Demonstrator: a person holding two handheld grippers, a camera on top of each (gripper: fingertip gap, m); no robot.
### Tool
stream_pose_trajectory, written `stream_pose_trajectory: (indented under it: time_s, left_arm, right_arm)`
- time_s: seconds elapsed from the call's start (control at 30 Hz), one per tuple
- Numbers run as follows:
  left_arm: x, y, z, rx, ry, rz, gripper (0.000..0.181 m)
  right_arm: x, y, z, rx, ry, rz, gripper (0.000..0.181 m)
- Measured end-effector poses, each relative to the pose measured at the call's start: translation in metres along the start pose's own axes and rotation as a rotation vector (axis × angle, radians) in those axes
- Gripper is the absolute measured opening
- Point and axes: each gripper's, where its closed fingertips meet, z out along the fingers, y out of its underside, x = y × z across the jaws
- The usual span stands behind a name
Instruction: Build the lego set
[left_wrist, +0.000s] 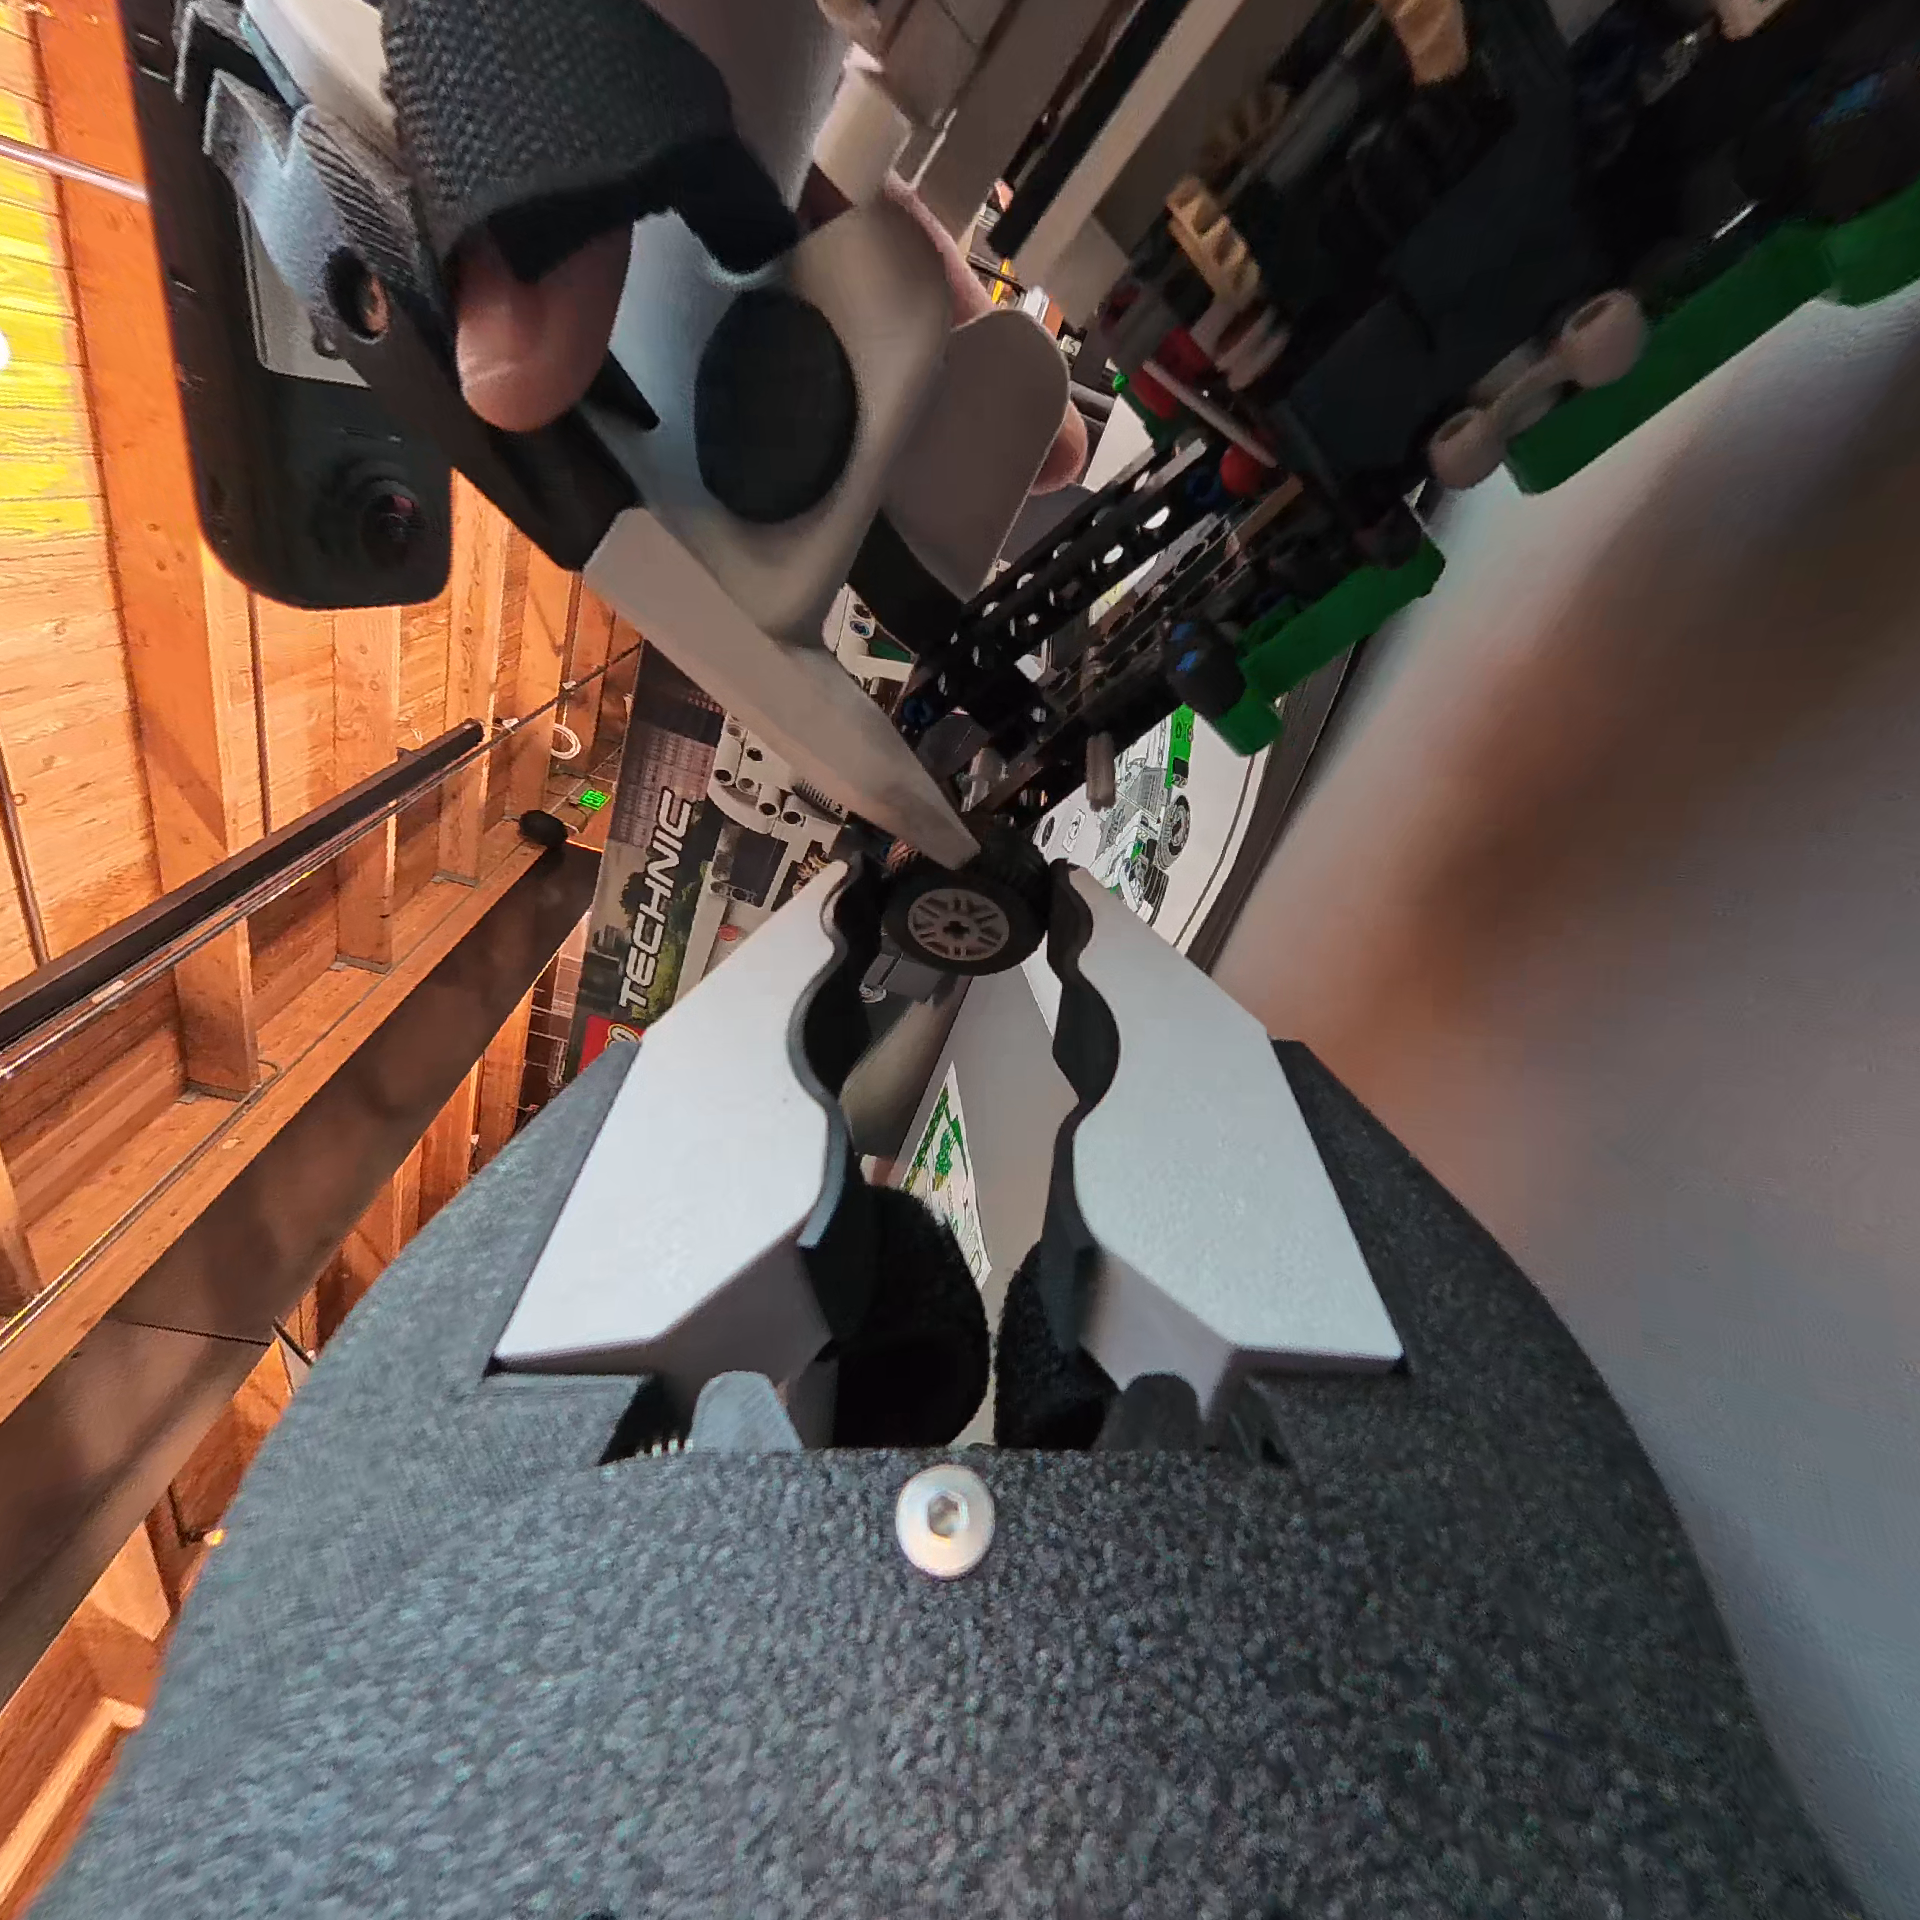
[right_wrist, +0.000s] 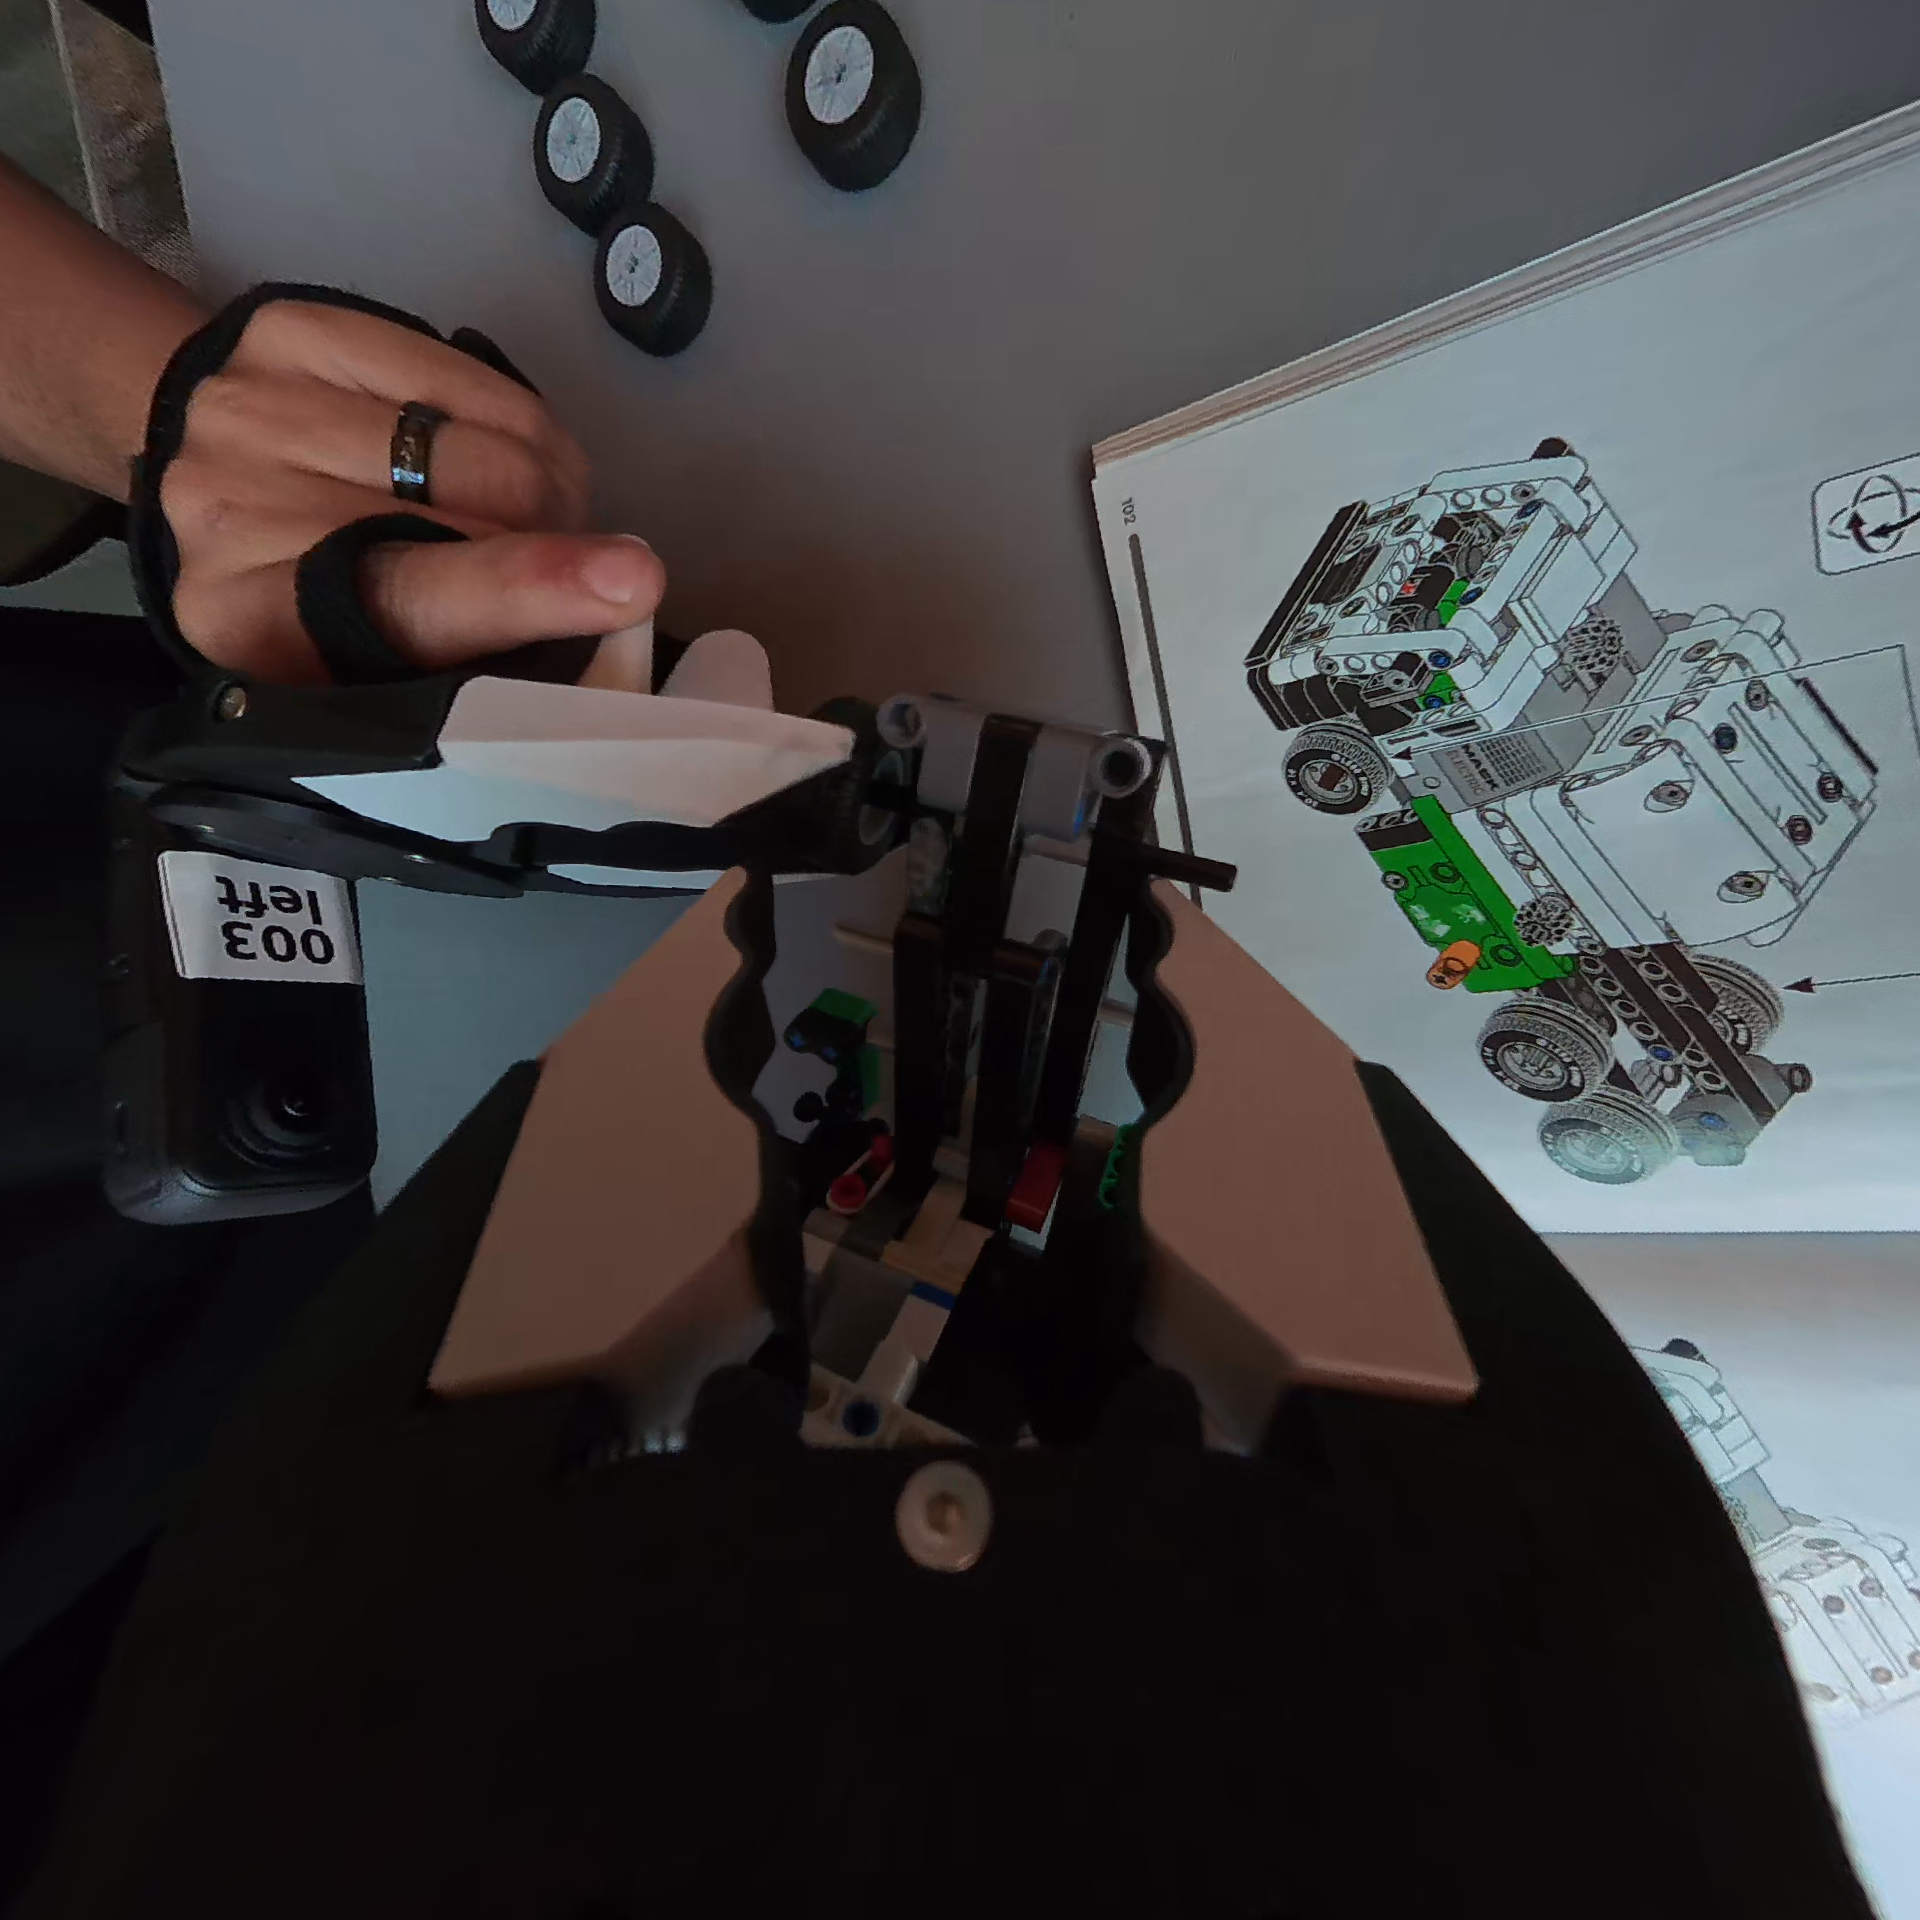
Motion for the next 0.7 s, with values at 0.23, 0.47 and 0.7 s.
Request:
stream_pose_trajectory:
  time_s: [0.23,0.47,0.7]
  left_arm:
    - [0.004,-0.003,-0.001,0.013,0.007,0.014,0.031]
    - [0.013,-0.003,-0.001,0.009,0.053,0.002,0.031]
    - [0.019,0.002,0.002,-0.008,0.096,-0.014,0.031]
  right_arm:
    - [0.001,0.004,0.0,-0.021,-0.033,-0.015,0.068]
    - [0.007,0.016,0.006,-0.143,-0.005,-0.046,0.062]
    - [-0.002,0.009,0.011,-0.107,-0.1,0.06,0.089]
